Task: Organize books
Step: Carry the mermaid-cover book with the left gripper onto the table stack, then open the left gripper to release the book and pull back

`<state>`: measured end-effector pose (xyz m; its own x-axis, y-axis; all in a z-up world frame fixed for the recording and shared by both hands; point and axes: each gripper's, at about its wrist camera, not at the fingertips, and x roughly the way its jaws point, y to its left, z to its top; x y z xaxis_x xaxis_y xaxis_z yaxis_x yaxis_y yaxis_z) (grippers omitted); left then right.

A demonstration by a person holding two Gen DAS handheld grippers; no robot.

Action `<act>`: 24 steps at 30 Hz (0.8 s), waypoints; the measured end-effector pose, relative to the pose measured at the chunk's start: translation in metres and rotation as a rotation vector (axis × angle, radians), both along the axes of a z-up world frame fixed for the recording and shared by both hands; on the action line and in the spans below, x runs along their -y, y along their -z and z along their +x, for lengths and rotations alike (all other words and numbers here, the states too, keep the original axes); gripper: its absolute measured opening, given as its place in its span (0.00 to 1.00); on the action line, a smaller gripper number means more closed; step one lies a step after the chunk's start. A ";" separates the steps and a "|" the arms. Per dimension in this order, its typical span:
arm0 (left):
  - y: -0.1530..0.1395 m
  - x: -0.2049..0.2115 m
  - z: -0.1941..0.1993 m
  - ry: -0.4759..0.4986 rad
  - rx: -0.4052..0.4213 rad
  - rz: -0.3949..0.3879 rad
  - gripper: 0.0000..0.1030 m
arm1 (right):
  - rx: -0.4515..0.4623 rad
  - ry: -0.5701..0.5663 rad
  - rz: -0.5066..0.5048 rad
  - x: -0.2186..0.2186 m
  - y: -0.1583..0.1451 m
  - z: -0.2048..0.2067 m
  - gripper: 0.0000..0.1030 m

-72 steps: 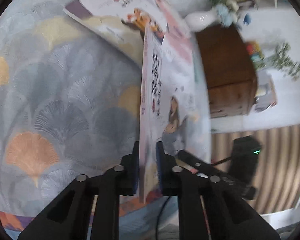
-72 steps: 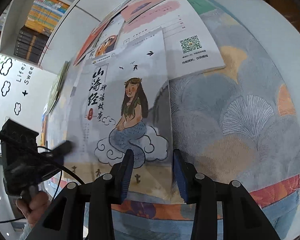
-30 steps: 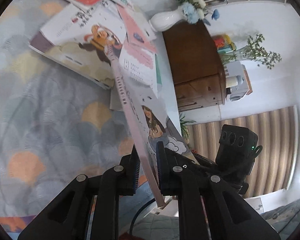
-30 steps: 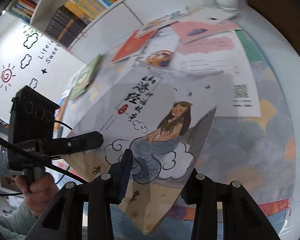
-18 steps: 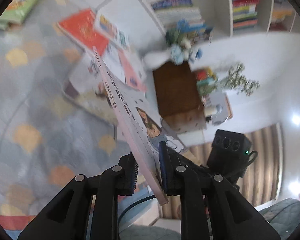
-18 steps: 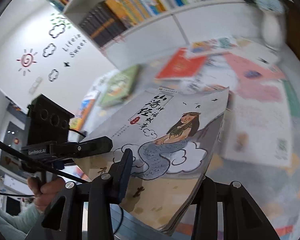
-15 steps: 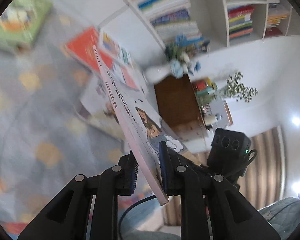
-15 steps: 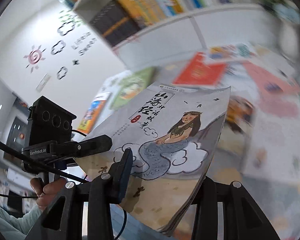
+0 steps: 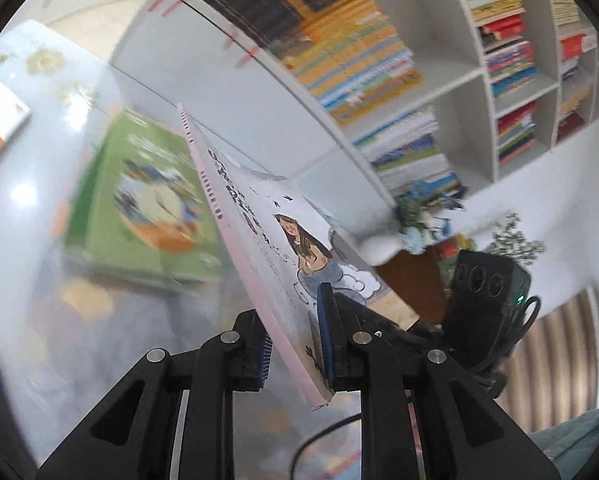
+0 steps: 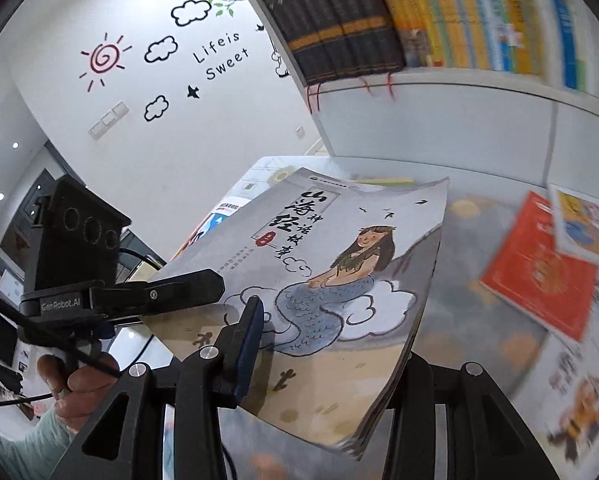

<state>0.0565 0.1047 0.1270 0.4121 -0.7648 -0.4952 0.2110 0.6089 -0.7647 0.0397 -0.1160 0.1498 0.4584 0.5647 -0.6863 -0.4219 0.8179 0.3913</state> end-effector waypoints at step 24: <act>0.092 -0.074 0.060 -0.189 -0.164 0.201 0.19 | -0.257 0.155 -0.194 -0.054 0.111 0.109 0.46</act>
<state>0.1161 0.1789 0.0351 0.4400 -0.5622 -0.7003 -0.0368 0.7679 -0.6396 0.1487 -0.0618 0.0384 0.3268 0.3500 -0.8779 -0.1950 0.9339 0.2997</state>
